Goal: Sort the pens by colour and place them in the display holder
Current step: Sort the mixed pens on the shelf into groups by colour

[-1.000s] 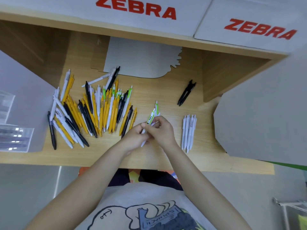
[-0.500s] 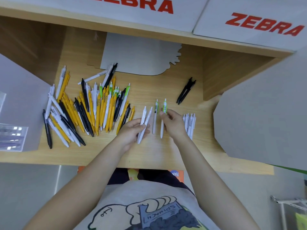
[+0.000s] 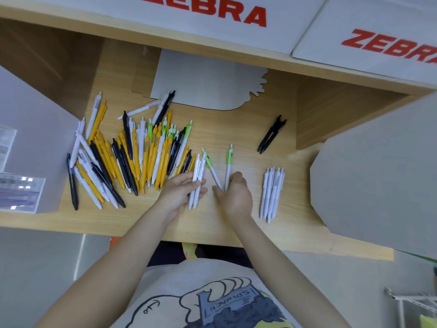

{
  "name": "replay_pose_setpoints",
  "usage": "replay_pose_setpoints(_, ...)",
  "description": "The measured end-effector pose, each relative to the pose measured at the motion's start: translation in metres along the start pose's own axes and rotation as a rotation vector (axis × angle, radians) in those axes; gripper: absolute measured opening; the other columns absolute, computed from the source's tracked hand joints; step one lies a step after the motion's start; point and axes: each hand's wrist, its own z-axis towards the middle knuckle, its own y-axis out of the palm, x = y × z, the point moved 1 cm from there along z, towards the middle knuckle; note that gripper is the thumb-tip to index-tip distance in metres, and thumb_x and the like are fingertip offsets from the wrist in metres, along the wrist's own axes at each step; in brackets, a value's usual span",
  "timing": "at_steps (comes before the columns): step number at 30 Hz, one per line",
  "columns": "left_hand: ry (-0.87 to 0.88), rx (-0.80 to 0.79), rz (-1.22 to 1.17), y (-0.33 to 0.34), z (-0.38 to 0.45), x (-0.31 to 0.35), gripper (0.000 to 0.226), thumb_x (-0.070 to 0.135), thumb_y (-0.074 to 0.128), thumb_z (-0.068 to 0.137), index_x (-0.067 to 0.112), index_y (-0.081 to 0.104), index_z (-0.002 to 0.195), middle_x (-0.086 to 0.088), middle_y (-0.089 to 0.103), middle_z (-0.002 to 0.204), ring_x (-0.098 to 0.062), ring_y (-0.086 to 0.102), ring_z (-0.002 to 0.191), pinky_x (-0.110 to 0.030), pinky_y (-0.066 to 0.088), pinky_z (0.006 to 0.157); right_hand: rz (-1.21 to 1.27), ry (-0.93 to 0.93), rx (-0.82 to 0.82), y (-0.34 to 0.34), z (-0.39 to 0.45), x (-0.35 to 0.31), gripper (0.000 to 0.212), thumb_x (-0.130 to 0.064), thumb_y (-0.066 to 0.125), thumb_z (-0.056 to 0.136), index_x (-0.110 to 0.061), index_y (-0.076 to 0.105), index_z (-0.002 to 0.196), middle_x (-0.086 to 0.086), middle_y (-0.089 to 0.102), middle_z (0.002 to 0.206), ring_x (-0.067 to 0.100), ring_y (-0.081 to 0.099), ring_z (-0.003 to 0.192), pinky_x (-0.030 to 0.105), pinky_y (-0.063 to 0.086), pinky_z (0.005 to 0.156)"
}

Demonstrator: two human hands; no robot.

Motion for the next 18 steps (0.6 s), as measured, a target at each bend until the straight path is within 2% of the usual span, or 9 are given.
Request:
replay_pose_setpoints(3, 0.023, 0.004, -0.008, -0.003, 0.000, 0.006, 0.021, 0.003, 0.061, 0.096, 0.010, 0.070, 0.114, -0.011, 0.074, 0.107, -0.028, 0.074, 0.093, -0.037, 0.060, 0.084, 0.038, -0.039, 0.030, 0.003, 0.004, -0.009, 0.024, -0.021, 0.060, 0.094, -0.006, 0.049, 0.110, 0.010, 0.056, 0.107, 0.017, 0.048, 0.072, 0.025, 0.029, 0.049)
replay_pose_setpoints(6, 0.031, 0.002, -0.026, -0.005, 0.004, 0.012, 0.022, 0.002, 0.060, 0.096, 0.007, 0.069, 0.115, -0.013, 0.074, 0.109, -0.027, 0.074, 0.091, -0.034, 0.061, 0.079, 0.070, -0.063, 0.067, 0.001, 0.019, -0.018, 0.020, -0.016, 0.058, 0.095, -0.003, 0.053, 0.110, 0.012, 0.053, 0.110, 0.020, 0.049, 0.075, 0.027, 0.032, 0.060)
replay_pose_setpoints(10, 0.041, 0.003, -0.075, -0.008, 0.015, 0.022, 0.027, 0.002, 0.059, 0.097, 0.002, 0.064, 0.123, -0.014, 0.073, 0.109, -0.029, 0.074, 0.092, -0.033, 0.061, 0.078, 0.088, -0.101, 0.126, -0.002, 0.055, -0.036, 0.022, -0.018, 0.060, 0.094, -0.004, 0.055, 0.110, 0.012, 0.054, 0.110, 0.028, 0.058, 0.083, 0.028, 0.036, 0.062)
replay_pose_setpoints(16, 0.017, -0.020, -0.198, -0.014, 0.022, 0.031, 0.029, 0.001, 0.059, 0.096, 0.005, 0.062, 0.125, -0.011, 0.075, 0.106, -0.028, 0.074, 0.093, -0.036, 0.061, 0.079, 0.118, -0.112, 0.206, -0.001, 0.098, -0.057, 0.025, -0.024, 0.061, 0.094, -0.005, 0.057, 0.110, 0.009, 0.055, 0.109, 0.026, 0.058, 0.077, 0.028, 0.041, 0.061)
replay_pose_setpoints(18, 0.006, -0.034, -0.224, -0.014, 0.022, 0.033, 0.029, 0.001, 0.059, 0.096, 0.004, 0.063, 0.124, -0.010, 0.075, 0.106, -0.026, 0.073, 0.093, -0.038, 0.061, 0.081, 0.169, -0.115, 0.240, -0.004, 0.095, -0.056, 0.024, -0.024, 0.062, 0.093, -0.007, 0.058, 0.109, 0.005, 0.054, 0.104, 0.020, 0.053, 0.075, 0.027, 0.038, 0.062)
